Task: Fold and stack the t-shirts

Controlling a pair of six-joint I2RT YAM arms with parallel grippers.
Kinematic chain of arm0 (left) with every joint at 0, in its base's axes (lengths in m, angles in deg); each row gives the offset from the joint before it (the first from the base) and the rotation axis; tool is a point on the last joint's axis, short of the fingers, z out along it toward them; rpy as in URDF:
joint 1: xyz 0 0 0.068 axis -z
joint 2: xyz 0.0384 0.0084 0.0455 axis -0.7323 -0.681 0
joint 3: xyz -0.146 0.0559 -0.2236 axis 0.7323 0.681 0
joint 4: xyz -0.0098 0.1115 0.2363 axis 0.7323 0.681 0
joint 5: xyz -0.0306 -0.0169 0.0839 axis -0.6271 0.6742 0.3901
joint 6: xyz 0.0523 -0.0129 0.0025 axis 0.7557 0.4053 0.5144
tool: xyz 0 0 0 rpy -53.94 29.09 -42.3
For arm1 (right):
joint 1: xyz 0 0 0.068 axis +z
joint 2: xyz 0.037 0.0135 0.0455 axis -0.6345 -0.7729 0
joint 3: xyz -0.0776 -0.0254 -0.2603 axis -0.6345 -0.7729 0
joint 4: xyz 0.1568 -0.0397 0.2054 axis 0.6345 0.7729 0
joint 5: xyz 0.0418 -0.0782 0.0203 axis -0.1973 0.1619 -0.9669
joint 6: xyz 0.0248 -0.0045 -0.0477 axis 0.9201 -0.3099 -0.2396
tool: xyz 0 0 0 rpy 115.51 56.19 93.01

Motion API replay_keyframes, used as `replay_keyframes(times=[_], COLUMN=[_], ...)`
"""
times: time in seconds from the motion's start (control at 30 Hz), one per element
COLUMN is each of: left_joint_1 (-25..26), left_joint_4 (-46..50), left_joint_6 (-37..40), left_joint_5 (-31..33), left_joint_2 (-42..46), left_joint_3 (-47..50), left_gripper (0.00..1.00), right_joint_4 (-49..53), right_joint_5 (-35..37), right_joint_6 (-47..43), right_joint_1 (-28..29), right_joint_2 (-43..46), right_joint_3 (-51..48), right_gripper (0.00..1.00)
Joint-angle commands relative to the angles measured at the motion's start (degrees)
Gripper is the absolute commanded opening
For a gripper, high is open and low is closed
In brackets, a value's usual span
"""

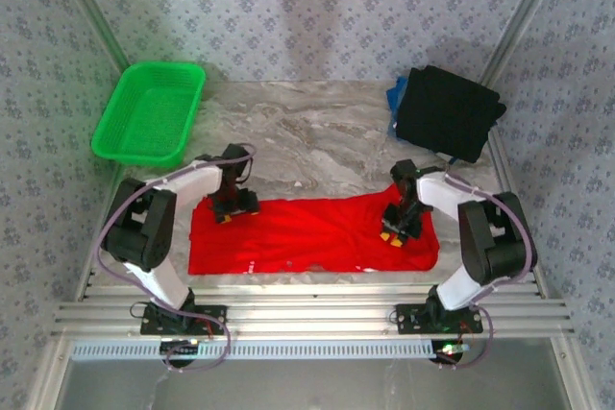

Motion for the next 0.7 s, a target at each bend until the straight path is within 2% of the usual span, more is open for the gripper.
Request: replay_keyframes(times=[0.0, 0.13, 0.3, 0.43, 0.53, 0.67], left_joint_1=[-2.4, -4.7, -8.2, -9.0, -9.1, -9.0], left_joint_4=[2.2, 2.2, 1.4, 1.7, 1.7, 4.5], left_joint_6=[-4.1, -4.5, -4.8, -4.3, -4.6, -4.3], left_joint_5=[2.3, 3.3, 3.0, 2.6, 1.5, 0.6], left_joint_2=[-1.4, -1.1, 0.9, 3.0, 8.0, 15.3], left_joint_3=[1.9, 3.9, 6.4, 6.1, 5.1, 0.3], left_gripper=[0.67, 0.66, 0.66, 0.67, 0.69, 0.77], right_joint_4=[-6.1, -4.2, -0.2, 1.8, -2.2, -6.4], right_joint_5=[9.2, 12.2, 14.3, 12.4, 9.8, 2.9], right_joint_6=[1.8, 0.7, -0.3, -0.5, -1.4, -4.0], right_joint_1=[0.4, 1.2, 1.6, 1.9, 2.2, 2.5], right_joint_2=[-7.8, -16.5, -29.0, -37.7, -39.3, -37.7], right_joint_3=[6.0, 17.2, 36.8, 52.5, 59.0, 64.6], right_gripper=[0.25, 0.24, 0.24, 0.23, 0.24, 0.29])
